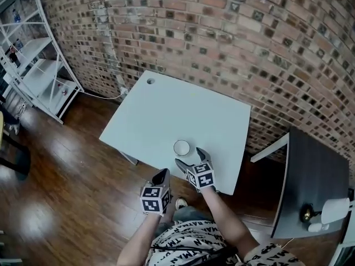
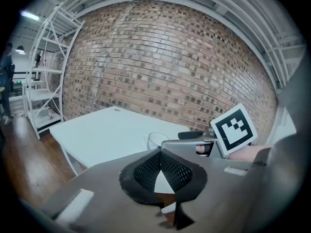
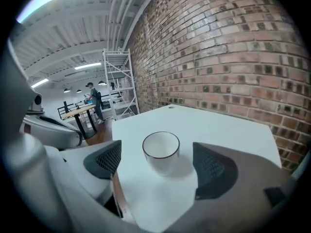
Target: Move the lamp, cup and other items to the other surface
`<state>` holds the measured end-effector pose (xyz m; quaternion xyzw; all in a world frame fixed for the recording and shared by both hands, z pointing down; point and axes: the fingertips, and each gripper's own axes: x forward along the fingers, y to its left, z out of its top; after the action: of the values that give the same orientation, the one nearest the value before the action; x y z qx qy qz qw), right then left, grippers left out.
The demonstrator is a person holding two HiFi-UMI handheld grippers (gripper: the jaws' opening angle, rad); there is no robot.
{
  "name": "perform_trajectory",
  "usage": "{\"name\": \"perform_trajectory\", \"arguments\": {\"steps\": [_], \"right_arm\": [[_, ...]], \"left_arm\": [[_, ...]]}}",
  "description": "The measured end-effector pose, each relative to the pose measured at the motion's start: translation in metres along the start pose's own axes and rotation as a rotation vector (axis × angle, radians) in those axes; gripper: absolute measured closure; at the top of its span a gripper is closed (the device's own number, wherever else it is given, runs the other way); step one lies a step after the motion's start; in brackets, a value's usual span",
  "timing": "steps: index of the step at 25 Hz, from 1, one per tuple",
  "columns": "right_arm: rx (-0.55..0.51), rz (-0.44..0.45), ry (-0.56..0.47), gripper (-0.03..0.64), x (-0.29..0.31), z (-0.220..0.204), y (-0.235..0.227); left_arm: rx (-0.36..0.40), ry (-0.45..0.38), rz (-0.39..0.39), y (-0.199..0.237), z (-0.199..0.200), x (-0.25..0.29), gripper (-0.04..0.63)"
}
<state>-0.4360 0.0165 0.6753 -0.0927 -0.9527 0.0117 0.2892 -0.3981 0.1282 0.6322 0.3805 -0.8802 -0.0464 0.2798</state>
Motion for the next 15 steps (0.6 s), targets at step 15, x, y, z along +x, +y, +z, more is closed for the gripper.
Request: {"name": "perform_trajectory", "arguments": {"steps": [15], "right_arm": [[-0.085, 0.031, 0.057, 0.161, 0.083, -0.011, 0.002]], "left_arm": [[-0.071, 0.028, 0.072, 0.039, -0.018, 0.031, 0.592]]}}
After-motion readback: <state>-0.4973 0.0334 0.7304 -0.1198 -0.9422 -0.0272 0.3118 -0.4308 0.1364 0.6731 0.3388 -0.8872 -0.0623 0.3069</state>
